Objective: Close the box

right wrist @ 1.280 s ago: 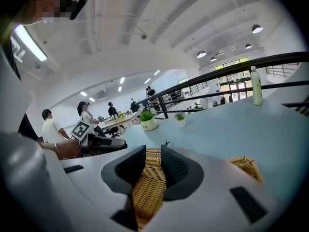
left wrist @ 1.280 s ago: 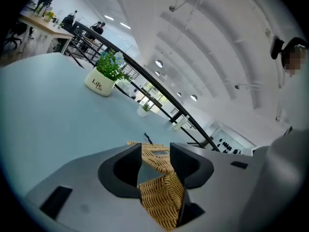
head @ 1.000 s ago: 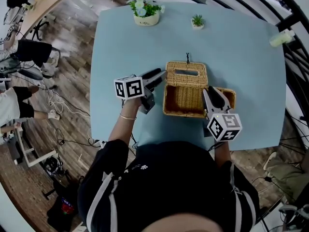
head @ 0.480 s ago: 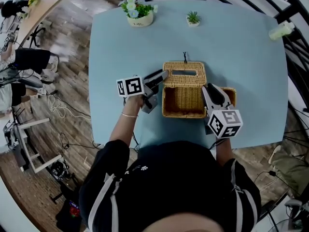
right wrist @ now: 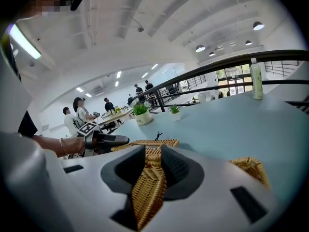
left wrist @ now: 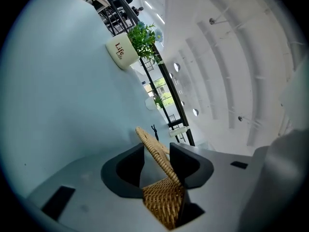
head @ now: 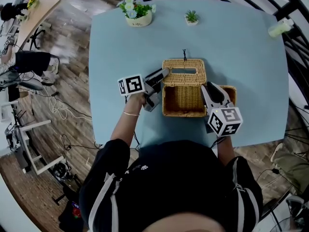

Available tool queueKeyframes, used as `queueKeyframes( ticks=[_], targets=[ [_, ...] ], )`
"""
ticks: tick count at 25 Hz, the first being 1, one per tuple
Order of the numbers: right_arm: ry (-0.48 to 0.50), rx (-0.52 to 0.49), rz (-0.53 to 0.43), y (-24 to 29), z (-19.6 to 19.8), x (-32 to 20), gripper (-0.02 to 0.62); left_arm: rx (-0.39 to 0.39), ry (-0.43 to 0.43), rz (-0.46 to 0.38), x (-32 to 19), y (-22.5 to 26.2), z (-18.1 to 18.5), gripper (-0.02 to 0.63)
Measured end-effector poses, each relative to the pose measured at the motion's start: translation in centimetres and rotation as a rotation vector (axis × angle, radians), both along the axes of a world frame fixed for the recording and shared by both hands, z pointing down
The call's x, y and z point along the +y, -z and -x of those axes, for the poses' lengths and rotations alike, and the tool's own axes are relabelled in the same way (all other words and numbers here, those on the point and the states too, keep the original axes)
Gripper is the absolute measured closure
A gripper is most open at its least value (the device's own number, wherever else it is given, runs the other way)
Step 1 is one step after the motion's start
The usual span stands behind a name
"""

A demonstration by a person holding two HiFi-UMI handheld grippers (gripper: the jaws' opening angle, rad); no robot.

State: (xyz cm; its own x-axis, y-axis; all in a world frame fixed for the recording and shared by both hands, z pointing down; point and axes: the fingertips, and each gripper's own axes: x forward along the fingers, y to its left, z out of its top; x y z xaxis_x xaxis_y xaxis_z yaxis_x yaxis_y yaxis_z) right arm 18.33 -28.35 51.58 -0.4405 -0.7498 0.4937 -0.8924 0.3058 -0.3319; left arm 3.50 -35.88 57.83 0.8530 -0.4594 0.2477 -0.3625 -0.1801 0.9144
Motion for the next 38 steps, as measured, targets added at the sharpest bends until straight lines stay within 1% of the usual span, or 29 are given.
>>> queueKeyframes(
  ticks=[4, 8, 14, 19, 23, 28, 33, 35, 38],
  targets=[
    [0.006, -0.002, -0.002, 0.1, 0.0, 0.1, 0.492, 0.003, 0.017, -0.048, -0.4, 1.3, 0.0, 0.453],
    [0.003, -0.007, -0.007, 0.0, 0.0, 0.0, 0.492, 0.013, 0.025, -0.127, -0.9, 3.0, 0.1, 0.463],
    [-0.009, -0.017, -0.032, 1.1, -0.3, 0.1, 0.493, 0.015, 0.034, -0.192, -1.0, 4.9, 0.3, 0.471],
    [-0.030, -0.016, -0.079, 2.4, -0.9, 0.4, 0.494, 0.003, 0.020, -0.256, -0.6, 6.3, 0.2, 0.471],
    [-0.055, -0.002, -0.135, 3.6, -1.5, 0.5, 0.500, -0.030, 0.000, -0.314, 0.1, 6.9, 0.4, 0.471],
    [-0.079, 0.012, -0.208, 5.2, -2.6, 0.6, 0.503, -0.053, -0.001, -0.372, 1.0, 7.3, 0.5, 0.471],
    [-0.116, 0.013, -0.259, 6.2, -3.2, 0.1, 0.505, -0.072, -0.001, -0.430, 1.4, 7.7, 0.5, 0.471],
    [-0.108, 0.025, -0.285, 6.7, -3.0, -0.3, 0.506, -0.080, 0.000, -0.459, 1.6, 8.0, 0.5, 0.476],
    [-0.071, 0.037, -0.317, 7.4, -2.1, -1.0, 0.505, -0.084, -0.004, -0.498, 2.1, 8.4, 0.6, 0.482]
  ],
)
